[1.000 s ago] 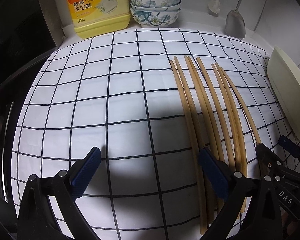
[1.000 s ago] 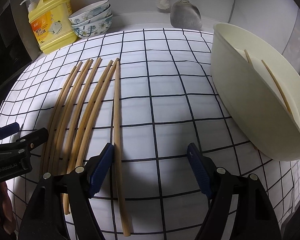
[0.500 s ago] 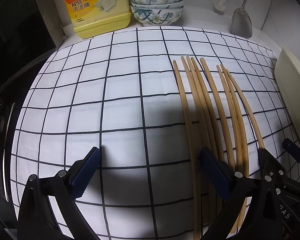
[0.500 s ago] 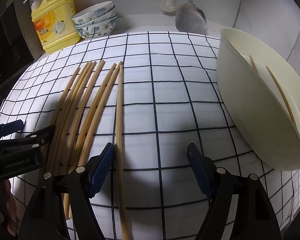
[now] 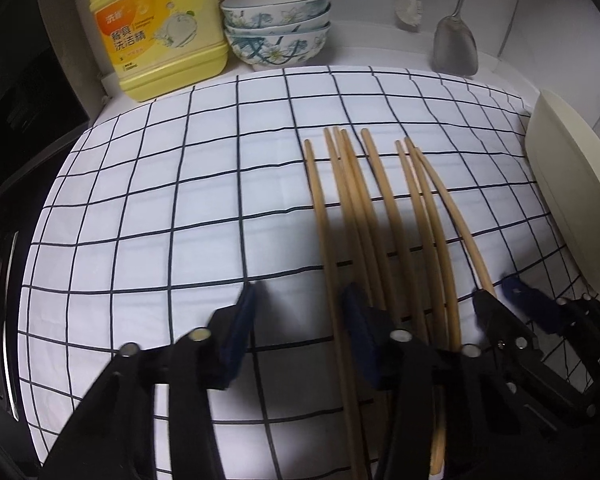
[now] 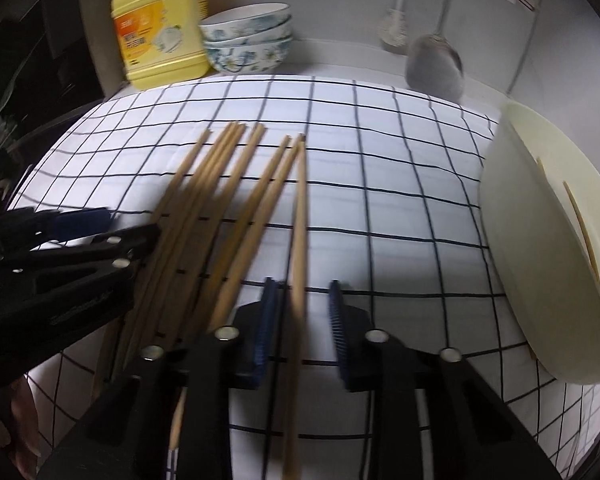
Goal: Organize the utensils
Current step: 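Close the left tool on one chopstick while the right tool grasps another chopstick, then carry the left tool's chopstick over the basin while the right tool carries its chopstick there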
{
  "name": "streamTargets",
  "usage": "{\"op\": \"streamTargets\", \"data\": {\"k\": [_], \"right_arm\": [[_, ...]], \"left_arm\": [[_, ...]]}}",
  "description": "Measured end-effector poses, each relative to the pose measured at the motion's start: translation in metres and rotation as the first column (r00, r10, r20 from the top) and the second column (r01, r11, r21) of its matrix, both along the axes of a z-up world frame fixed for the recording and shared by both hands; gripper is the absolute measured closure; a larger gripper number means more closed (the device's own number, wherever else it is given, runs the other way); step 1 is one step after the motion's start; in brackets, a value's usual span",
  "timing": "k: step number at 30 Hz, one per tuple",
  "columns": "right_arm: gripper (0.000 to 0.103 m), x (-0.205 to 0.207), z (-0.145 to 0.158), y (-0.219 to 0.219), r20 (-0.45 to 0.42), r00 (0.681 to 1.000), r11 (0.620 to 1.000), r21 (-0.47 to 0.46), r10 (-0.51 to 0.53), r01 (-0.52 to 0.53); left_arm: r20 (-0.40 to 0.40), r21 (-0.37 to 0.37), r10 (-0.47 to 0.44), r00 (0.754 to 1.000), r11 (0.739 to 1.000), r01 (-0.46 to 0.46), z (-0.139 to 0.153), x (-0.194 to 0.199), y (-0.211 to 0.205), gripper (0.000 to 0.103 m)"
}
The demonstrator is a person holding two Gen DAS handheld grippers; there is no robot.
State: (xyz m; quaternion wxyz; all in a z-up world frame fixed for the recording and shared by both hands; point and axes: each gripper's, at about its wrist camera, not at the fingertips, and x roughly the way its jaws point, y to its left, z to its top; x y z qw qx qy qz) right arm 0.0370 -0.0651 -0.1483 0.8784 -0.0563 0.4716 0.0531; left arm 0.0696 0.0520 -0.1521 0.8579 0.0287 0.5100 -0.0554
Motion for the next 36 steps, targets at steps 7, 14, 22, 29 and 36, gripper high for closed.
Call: {"op": "streamTargets", "data": {"k": [7, 14, 22, 29, 36], "right_arm": [[0.097, -0.001, 0.001, -0.003, -0.026, 1.0, 1.0, 0.026, -0.007, 0.007], [0.097, -0.009, 0.015, -0.017, -0.035, 0.997, 0.992, 0.104, -0.068, 0.072], [0.097, -0.023, 0.061, -0.027, 0.009, 0.993, 0.978, 0.173, -0.119, 0.116], [0.097, -0.045, 0.103, -0.058, 0.066, 0.976, 0.96, 0.208, -0.207, 0.19], [0.097, -0.056, 0.127, -0.119, 0.116, 0.947, 0.943, 0.188, -0.298, 0.274]], "left_arm": [[-0.003, -0.035, -0.025, 1.0, 0.999, 0.025, 0.001, -0.002, 0.004, 0.096], [-0.038, -0.075, -0.034, 0.999, 0.997, 0.031, 0.006, -0.008, 0.017, 0.096], [-0.009, -0.1, -0.084, 0.996, 0.992, 0.083, 0.046, -0.025, 0.025, 0.096], [0.073, -0.133, -0.176, 0.982, 0.974, 0.185, 0.093, -0.032, -0.001, 0.096], [0.139, -0.162, -0.274, 0.952, 0.942, 0.295, 0.127, -0.03, -0.062, 0.096]]}}
